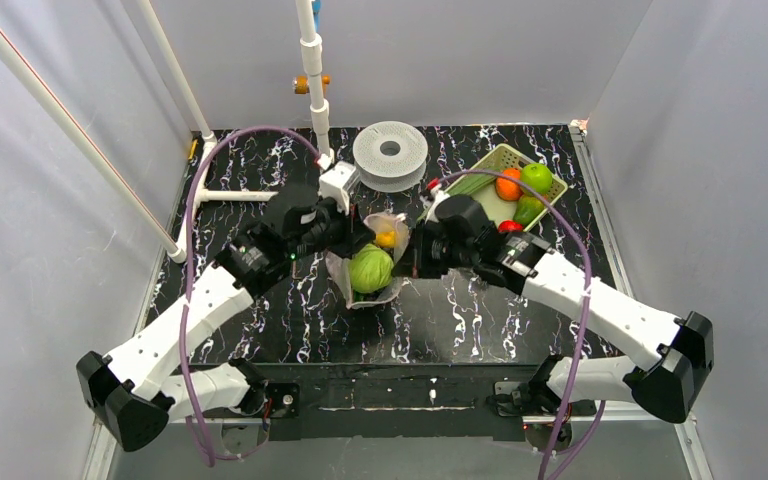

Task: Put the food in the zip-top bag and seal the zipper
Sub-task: Place the fake vegetable in the zipper food storage bag, then adjust the zipper food storage bag at the center of the board.

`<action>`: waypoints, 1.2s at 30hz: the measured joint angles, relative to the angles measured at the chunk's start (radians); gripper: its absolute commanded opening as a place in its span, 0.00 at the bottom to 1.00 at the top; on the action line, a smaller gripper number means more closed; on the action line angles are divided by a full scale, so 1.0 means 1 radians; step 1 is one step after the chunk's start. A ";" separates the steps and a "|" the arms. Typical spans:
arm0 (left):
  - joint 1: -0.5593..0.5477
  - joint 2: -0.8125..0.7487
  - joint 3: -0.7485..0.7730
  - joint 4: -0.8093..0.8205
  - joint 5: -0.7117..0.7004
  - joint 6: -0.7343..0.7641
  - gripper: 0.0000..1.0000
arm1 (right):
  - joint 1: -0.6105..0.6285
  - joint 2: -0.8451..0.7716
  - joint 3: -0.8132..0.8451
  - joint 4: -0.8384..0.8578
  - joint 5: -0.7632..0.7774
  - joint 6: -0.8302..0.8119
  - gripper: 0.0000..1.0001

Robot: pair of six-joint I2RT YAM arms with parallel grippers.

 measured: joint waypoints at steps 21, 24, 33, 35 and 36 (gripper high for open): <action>0.000 0.099 0.343 -0.659 -0.021 -0.239 0.00 | -0.115 -0.030 0.020 0.024 -0.381 0.209 0.01; 0.000 0.119 0.417 -0.661 -0.019 -0.264 0.00 | -0.111 -0.066 0.083 -0.015 -0.361 0.175 0.01; 0.000 0.068 0.304 -0.555 0.005 -0.347 0.00 | -0.111 -0.158 0.004 0.137 -0.364 0.209 0.01; 0.000 0.092 0.282 -0.566 0.010 -0.361 0.00 | -0.111 -0.109 -0.032 0.138 -0.375 0.227 0.01; 0.000 0.107 0.282 -0.569 0.017 -0.369 0.00 | -0.110 -0.082 -0.035 0.134 -0.376 0.232 0.01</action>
